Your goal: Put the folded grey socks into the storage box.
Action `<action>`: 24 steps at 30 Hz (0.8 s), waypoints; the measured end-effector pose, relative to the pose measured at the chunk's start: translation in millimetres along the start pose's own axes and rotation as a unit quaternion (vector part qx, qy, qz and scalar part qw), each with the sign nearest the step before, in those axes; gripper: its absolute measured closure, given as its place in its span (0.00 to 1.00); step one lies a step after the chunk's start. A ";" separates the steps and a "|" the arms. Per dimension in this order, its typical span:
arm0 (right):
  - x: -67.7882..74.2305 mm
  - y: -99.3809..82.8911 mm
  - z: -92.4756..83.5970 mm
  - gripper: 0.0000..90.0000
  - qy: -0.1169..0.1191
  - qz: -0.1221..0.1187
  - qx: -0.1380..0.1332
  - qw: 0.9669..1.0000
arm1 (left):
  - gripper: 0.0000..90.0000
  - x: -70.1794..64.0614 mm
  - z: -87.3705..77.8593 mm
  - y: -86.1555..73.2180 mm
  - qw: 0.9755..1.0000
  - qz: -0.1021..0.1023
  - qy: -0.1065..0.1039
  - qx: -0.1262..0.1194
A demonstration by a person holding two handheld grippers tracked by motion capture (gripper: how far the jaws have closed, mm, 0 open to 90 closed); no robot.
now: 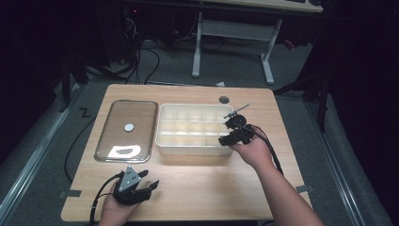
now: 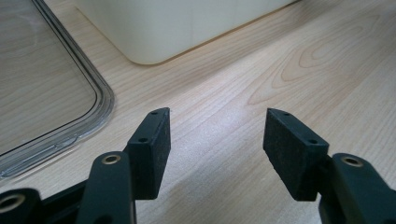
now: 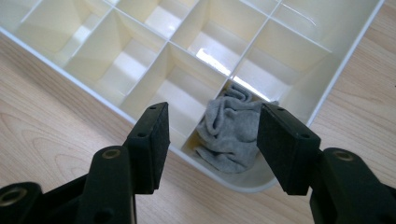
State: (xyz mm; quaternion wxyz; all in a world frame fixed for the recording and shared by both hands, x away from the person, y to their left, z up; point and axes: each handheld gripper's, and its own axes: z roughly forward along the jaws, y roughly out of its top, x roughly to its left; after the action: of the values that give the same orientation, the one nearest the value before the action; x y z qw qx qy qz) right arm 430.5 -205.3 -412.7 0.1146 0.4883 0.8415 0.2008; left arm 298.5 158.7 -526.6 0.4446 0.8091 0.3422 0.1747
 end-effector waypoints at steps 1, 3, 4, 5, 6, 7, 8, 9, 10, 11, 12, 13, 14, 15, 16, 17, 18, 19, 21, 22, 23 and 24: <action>0.0 0.0 0.0 0.49 0.000 0.000 0.000 1.000 | 0.47 0.0 0.0 0.0 1.000 0.000 0.000 0.000; 5.7 -5.7 -1.2 0.47 -0.009 -0.003 -0.009 1.000 | 0.47 -0.6 0.6 0.5 1.000 0.001 0.002 0.000; 12.1 -12.3 -4.3 0.46 -0.015 -0.014 -0.031 0.999 | 0.47 -0.8 0.6 0.6 1.000 -0.002 0.002 0.000; 15.0 -16.6 -5.9 0.46 -0.010 -0.012 -0.044 0.999 | 0.47 -1.3 0.3 0.2 1.000 -0.001 0.002 0.002; 18.0 -20.8 -7.0 0.45 -0.005 -0.011 -0.053 0.999 | 0.47 -1.9 0.1 -0.3 1.000 0.000 0.002 0.002; 21.2 -26.1 -8.1 0.45 0.001 -0.010 -0.067 0.998 | 0.47 -2.3 -0.5 -0.5 1.000 0.000 0.002 0.003; 24.2 -31.7 -8.6 0.45 0.008 -0.007 -0.081 0.997 | 0.47 -2.6 -0.8 -0.7 1.000 -0.001 0.003 0.001; 26.6 -36.5 -8.4 0.45 0.014 -0.003 -0.092 0.996 | 0.47 -2.6 -0.8 -0.7 1.000 -0.001 0.003 0.001; 29.3 -42.6 -7.5 0.45 0.020 -0.006 -0.103 0.994 | 0.47 -2.8 -2.5 -0.2 1.000 -0.001 0.004 0.000; 32.6 -48.5 -6.3 0.44 0.020 -0.008 -0.110 0.994 | 0.47 -2.8 -3.3 0.3 1.000 -0.002 0.005 -0.001; 35.7 -54.6 -5.0 0.43 0.014 -0.016 -0.120 0.993 | 0.47 -2.8 -3.3 0.3 1.000 -0.002 0.005 -0.001; 35.7 -54.6 -5.0 0.43 0.014 -0.016 -0.120 0.993 | 0.47 -3.0 -3.8 0.4 1.000 -0.003 0.006 -0.004; 38.5 -60.4 -3.6 0.43 0.007 -0.024 -0.125 0.992 | 0.47 -3.1 -4.2 0.2 1.000 -0.004 0.006 -0.004; 40.8 -66.5 -1.7 0.43 0.006 -0.026 -0.134 0.991 | 0.47 -3.4 -4.2 -0.3 1.000 -0.004 0.007 -0.002; 43.5 -79.9 3.1 0.43 0.011 -0.022 -0.149 0.988 | 0.47 -3.7 -4.0 -0.7 1.000 -0.004 0.008 -0.001; 44.3 -84.2 4.8 0.43 0.013 -0.021 -0.154 0.988 | 0.46 -3.7 -4.0 -0.7 1.000 -0.004 0.008 -0.001; 45.0 -89.2 7.1 0.43 0.012 -0.022 -0.159 0.987 | 0.46 -4.2 -4.2 -0.4 1.000 -0.002 0.011 -0.001; 45.0 -89.2 7.1 0.43 0.012 -0.022 -0.159 0.987 | 0.46 -4.2 -4.2 -0.4 1.000 -0.002 0.011 -0.001; 48.3 -102.8 13.9 0.43 0.007 -0.023 -0.174 0.984 | 0.46 -4.7 -4.3 -0.2 1.000 -0.002 0.013 -0.001; 48.3 -102.8 13.9 0.43 0.007 -0.023 -0.174 0.984 | 0.46 -4.7 -4.3 -0.2 1.000 -0.002 0.013 -0.001; 50.2 -110.9 18.9 0.42 0.005 -0.023 -0.181 0.983 | 0.46 -5.0 -3.9 -0.1 1.000 0.001 0.015 0.001; 51.2 -113.9 21.2 0.40 0.005 -0.026 -0.184 0.983 | 0.46 -5.0 -3.6 -0.2 1.000 0.001 0.016 0.001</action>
State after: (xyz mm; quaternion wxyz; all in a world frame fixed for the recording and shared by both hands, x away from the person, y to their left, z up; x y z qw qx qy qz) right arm 324.9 -206.5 -482.8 0.2036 0.4363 0.8030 0.3512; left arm 292.7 157.5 -524.8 0.4383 0.8071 0.3483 0.1877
